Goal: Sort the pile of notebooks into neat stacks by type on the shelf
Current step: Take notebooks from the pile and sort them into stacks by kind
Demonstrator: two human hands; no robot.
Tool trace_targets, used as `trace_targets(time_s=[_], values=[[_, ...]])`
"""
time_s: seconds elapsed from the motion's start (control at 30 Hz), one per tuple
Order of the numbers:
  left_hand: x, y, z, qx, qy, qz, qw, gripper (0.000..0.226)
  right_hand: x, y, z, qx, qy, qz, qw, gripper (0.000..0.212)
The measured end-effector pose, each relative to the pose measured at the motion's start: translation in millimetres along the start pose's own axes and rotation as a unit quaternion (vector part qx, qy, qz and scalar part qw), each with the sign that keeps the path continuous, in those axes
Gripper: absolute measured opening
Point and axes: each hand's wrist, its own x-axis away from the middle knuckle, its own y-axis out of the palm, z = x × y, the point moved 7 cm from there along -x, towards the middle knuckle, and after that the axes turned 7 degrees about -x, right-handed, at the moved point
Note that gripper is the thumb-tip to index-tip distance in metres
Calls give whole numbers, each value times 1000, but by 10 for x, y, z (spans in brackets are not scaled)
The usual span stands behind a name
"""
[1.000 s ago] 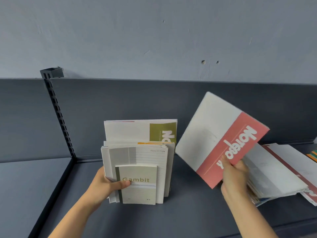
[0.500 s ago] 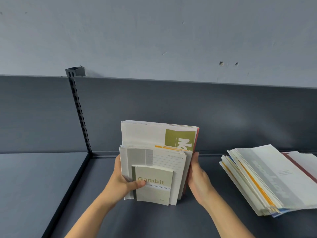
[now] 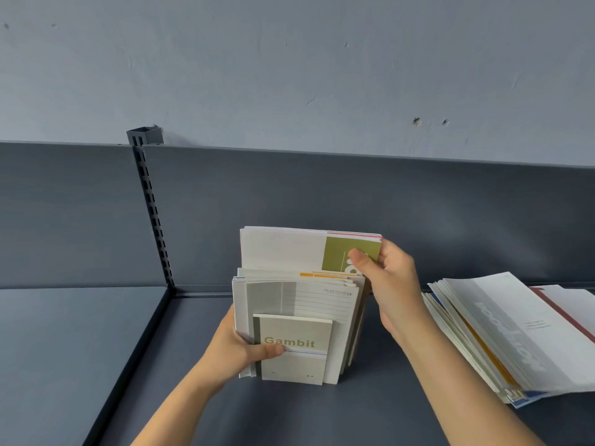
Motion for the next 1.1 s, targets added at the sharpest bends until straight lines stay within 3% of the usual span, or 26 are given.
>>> trace_targets(time_s=[0.27, 0.47, 0.6, 0.87, 1.0, 1.1], values=[[-3, 24, -24, -21, -5, -5, 1000, 52, -58, -184, 70, -36, 31, 24, 999, 17], [-20, 84, -48, -24, -6, -6, 1000, 60, 51, -117, 335, -95, 97, -34, 990, 34], [-9, 91, -56, -17, -1, 9, 1000, 61, 168, -142, 644, -136, 156, -16, 978, 37], [25, 105, -73, -23, 10, 16, 1000, 59, 142, -500, 598, -124, 118, 41, 984, 18], [-9, 128, -88, -23, 6, 16, 1000, 57, 228, -567, 814, -32, 163, 12, 986, 36], [-30, 152, -77, -7, 5, 6, 1000, 65, 436, -532, 1079, -12, 202, 17, 979, 33]])
